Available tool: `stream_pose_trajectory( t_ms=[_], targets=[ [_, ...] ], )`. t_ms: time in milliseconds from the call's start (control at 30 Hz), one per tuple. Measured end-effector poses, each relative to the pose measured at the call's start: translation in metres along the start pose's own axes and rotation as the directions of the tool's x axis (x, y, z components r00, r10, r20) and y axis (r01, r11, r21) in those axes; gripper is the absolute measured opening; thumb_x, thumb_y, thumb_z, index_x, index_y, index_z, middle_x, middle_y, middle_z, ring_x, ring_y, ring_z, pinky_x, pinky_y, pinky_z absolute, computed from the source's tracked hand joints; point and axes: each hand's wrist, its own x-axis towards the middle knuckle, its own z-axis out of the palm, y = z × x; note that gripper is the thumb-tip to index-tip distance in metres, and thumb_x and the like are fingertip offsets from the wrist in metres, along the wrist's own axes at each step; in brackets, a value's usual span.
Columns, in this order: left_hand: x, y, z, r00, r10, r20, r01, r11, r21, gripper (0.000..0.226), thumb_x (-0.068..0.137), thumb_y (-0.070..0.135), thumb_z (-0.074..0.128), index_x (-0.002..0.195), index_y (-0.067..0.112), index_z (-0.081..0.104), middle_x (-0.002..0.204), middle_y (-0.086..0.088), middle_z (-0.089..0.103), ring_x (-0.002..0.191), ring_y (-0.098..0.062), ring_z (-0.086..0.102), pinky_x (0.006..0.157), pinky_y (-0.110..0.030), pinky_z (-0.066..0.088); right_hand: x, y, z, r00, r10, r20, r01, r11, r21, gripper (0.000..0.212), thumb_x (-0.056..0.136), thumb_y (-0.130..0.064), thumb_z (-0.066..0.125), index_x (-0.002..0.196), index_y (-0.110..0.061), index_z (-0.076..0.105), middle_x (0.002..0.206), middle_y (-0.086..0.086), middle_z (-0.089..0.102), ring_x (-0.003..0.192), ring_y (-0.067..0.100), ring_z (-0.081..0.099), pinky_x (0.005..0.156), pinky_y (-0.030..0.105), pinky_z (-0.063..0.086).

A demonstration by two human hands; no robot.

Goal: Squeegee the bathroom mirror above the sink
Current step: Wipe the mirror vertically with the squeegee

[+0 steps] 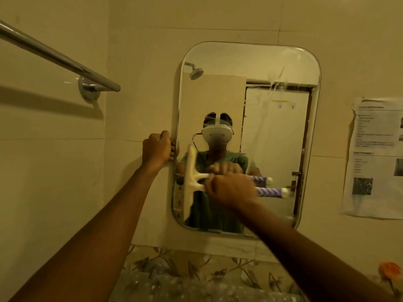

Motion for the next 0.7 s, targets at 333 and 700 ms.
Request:
stream_pose_trajectory(
  t_ms=[333,700],
  targets=[
    [0.003,-0.002,0.002,1.0,0.014,0.012,-0.014,1.0,0.021,0.041,0.096,0.026,0.039,0.066,0.01,0.062,0.065,-0.008,0.066,0.051,-0.021,0.063,0.045,-0.025,0.053,-0.064,0.082,0.009,0.959,0.212,0.19,-0.225,0.973,0.051,0.045,0.09,-0.051,0.016,0.116,-0.039,0.051,0.115,-0.011,0.054,0.076,0.002,0.049,0.056,0.02,0.041],
    [-0.005,-0.007,0.0,1.0,-0.007,0.015,0.007,0.999,0.045,0.04,0.096,0.026,0.038,0.067,0.01,0.06,0.074,-0.015,0.068,0.065,-0.032,0.068,0.06,-0.038,0.06,-0.008,-0.043,0.023,0.995,0.02,0.096,-0.022,1.0,0.019,0.048,0.1,-0.046,0.026,0.075,-0.02,0.057,0.074,0.001,0.054,0.06,0.017,0.05,0.052,0.029,0.036]
  ],
)
